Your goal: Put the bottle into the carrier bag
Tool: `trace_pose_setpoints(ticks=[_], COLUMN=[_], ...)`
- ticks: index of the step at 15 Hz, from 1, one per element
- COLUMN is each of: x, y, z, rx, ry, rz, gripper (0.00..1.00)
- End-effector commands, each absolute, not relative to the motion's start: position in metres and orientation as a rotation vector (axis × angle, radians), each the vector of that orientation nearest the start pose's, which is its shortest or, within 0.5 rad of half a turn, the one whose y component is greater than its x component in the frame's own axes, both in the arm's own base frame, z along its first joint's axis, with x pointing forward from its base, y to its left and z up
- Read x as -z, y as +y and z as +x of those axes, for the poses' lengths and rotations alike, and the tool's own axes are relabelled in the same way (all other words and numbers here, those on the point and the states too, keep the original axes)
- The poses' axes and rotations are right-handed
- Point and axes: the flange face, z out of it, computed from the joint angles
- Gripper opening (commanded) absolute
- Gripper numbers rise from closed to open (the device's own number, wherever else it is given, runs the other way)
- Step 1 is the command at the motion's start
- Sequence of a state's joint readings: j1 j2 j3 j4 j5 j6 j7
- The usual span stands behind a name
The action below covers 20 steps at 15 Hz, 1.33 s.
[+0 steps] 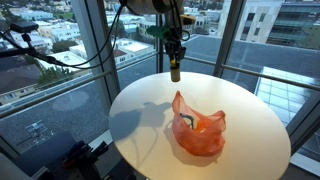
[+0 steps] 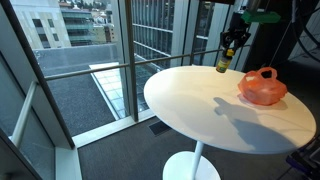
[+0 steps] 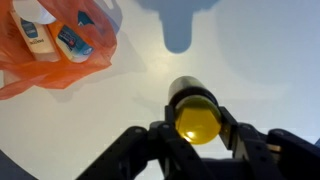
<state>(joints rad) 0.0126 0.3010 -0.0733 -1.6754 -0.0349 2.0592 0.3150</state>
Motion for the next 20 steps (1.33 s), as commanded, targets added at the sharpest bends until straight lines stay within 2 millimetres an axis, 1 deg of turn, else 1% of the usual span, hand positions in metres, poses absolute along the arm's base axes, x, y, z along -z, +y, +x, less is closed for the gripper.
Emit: trace_pose_setpoints(ticks=[1,3,6,12,14,16,20], x=[-0.464,-0.471,-0.473,-0.461,-0.455,-0.446,-0.428], y=[-0.060,-0.078,-0.103,-0.150,-0.159,-0.164,-0.162], z=[0.650,0.646,0.640,0.625,0.620,0.614,0.598], rx=[0.174,0.187,0.198,0.185,0.170,0.140,0.072], ry=[0.675,0.724,0.794,0.899,0.918,0.925,0.912], rz=[-3.079,-3.053,-3.031,-3.005,-3.004,-3.006,-3.019], gripper=[0.20,0.20,0.20,0.20,0.20,0.20,0.20])
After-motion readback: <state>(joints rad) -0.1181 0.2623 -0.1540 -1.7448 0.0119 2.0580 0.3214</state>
